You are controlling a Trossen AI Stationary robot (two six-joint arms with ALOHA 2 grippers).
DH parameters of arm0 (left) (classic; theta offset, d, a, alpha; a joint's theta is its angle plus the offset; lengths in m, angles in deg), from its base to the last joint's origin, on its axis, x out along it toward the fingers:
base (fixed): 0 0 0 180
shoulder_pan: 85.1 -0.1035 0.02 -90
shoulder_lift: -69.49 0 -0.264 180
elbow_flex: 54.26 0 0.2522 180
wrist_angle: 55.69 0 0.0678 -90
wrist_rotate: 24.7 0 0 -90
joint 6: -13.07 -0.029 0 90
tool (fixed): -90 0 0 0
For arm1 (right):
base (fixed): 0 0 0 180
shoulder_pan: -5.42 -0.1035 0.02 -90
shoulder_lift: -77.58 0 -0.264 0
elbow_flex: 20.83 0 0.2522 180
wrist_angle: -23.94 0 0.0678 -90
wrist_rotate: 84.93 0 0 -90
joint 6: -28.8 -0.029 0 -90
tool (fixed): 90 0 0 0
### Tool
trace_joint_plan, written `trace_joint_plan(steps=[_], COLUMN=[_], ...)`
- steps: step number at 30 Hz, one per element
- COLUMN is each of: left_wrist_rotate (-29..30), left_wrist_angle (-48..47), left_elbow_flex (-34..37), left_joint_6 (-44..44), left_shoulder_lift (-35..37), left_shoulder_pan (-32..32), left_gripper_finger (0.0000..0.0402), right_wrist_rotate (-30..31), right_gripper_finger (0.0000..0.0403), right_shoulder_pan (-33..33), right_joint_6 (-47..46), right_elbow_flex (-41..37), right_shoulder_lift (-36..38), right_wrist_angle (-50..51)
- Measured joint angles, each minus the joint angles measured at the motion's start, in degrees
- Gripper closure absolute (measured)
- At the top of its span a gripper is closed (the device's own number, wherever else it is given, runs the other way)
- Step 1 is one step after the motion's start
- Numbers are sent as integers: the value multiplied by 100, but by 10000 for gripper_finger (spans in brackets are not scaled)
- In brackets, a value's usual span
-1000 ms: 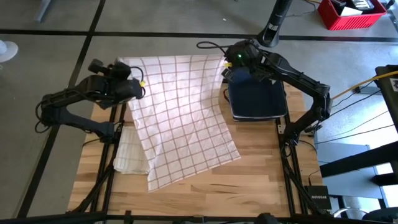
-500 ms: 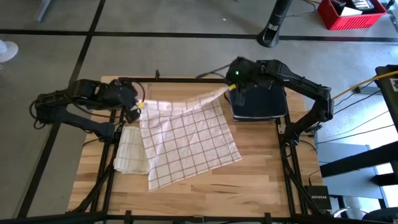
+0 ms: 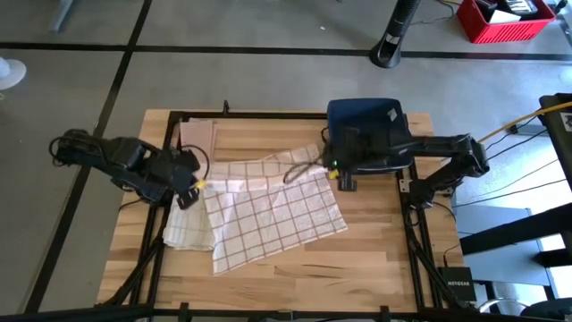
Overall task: Fold towel
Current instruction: Fold the white squared towel
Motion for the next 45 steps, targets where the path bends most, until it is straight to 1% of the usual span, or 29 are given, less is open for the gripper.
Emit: trace_joint_plan(steps=[3,8,12,15,18,22,26,28,30,31,33,39,41,45], left_wrist_rotate=[-44,-278,-293,-289,-291,-291,-329,-490,-728,-806,-904,-892,-858,-840], left_wrist_angle=[620,1709,2014,2085,2362,3048,3997,4496,4919,5016,5257,5343,5363,5757], left_elbow_flex=[345,877,1241,1518,1807,2268,2848,3136,3414,3519,3720,4050,4134,4334], left_joint_6=[359,735,1071,1424,1576,1575,1607,1626,1783,1870,1979,2066,2204,2341], left_shoulder_lift=[-2,-2,-4,-17,-22,-22,-39,-42,-50,-50,-52,-52,-52,-52], left_shoulder_pan=[390,971,1383,1622,1785,1864,1921,1962,2021,2052,2129,2172,2172,2172], left_gripper_finger=[400,400,400,400,400,400,400,400,400,400,400,400,400,395], right_wrist_rotate=[278,656,778,777,780,780,760,620,226,44,-84,-189,-184,-194], right_gripper_finger=[396,396,396,396,396,396,396,396,395,394,392,386,385,385], right_shoulder_pan=[-342,-925,-1343,-1615,-1838,-1996,-2161,-2267,-2388,-2448,-2565,-2602,-2604,-2606], right_joint_6=[-231,-580,-867,-1120,-1241,-1410,-1711,-1892,-2075,-2148,-2292,-2400,-2467,-2470], right_elbow_flex=[-260,-433,-612,-888,-1240,-1800,-2358,-2613,-2840,-2932,-3115,-3474,-3543,-3659], right_shoulder_lift=[66,79,79,79,79,79,77,78,77,77,77,66,64,64], right_wrist_angle=[-4,1,-89,-320,-636,-1204,-1658,-1849,-2004,-2032,-2176,-2830,-2920,-2869])
